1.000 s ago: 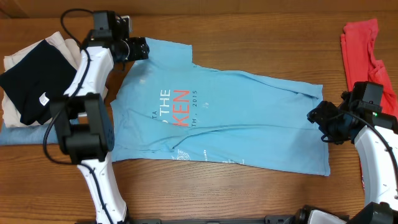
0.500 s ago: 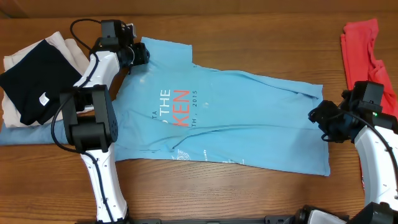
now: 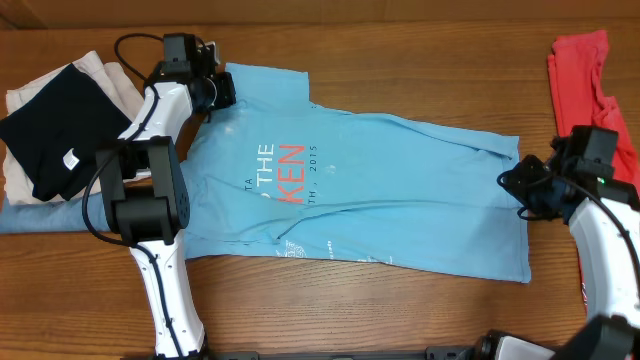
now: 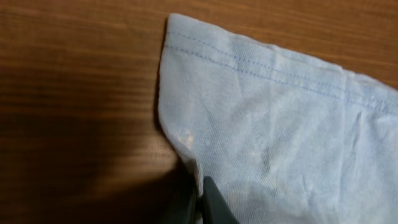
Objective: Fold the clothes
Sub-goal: 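Grasp the left sleeve with the left gripper and right hem corner with right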
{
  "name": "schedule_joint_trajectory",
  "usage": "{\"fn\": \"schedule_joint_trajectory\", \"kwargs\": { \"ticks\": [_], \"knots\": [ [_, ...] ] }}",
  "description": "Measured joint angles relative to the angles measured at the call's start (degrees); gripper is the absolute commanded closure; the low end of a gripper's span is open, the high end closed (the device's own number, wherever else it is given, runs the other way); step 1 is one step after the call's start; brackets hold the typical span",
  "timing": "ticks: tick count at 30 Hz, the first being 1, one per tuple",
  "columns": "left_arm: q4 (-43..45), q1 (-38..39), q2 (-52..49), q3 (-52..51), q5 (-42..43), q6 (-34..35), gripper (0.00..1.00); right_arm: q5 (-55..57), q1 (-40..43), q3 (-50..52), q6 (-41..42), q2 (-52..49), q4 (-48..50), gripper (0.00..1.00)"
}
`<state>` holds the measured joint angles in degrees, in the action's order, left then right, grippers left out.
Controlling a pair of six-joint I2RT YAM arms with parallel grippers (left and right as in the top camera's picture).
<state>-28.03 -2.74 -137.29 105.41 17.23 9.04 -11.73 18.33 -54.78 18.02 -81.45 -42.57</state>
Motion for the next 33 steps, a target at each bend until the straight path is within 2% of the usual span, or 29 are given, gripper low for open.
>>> {"fn": "schedule_joint_trajectory", "kwargs": {
  "ticks": [1,6,13,20,25,33],
  "knots": [
    [-0.9,0.0,0.0,0.2,0.0,0.0,0.96,-0.3,0.0,0.0,-0.4,-1.7,1.7,0.55],
    [-4.6,0.0,0.0,1.1,0.2,0.0,0.96,-2.3,0.0,-0.7,-2.0,-12.4,13.2,0.55],
    [-5.3,0.0,0.0,1.4,0.3,0.0,0.96,-2.0,0.0,-1.8,-2.4,-21.0,24.8,0.56],
    [-5.4,0.0,0.0,1.4,0.2,0.0,0.96,0.4,0.0,-1.8,-2.5,-23.5,27.1,0.56],
    [-5.4,0.0,0.0,1.4,0.2,0.0,0.96,0.9,0.0,-1.9,-2.6,-23.8,32.3,0.56],
    [-5.5,0.0,0.0,1.4,0.2,0.0,0.96,1.2,0.0,-1.9,-2.6,-24.2,32.3,0.56]
  ]
}}
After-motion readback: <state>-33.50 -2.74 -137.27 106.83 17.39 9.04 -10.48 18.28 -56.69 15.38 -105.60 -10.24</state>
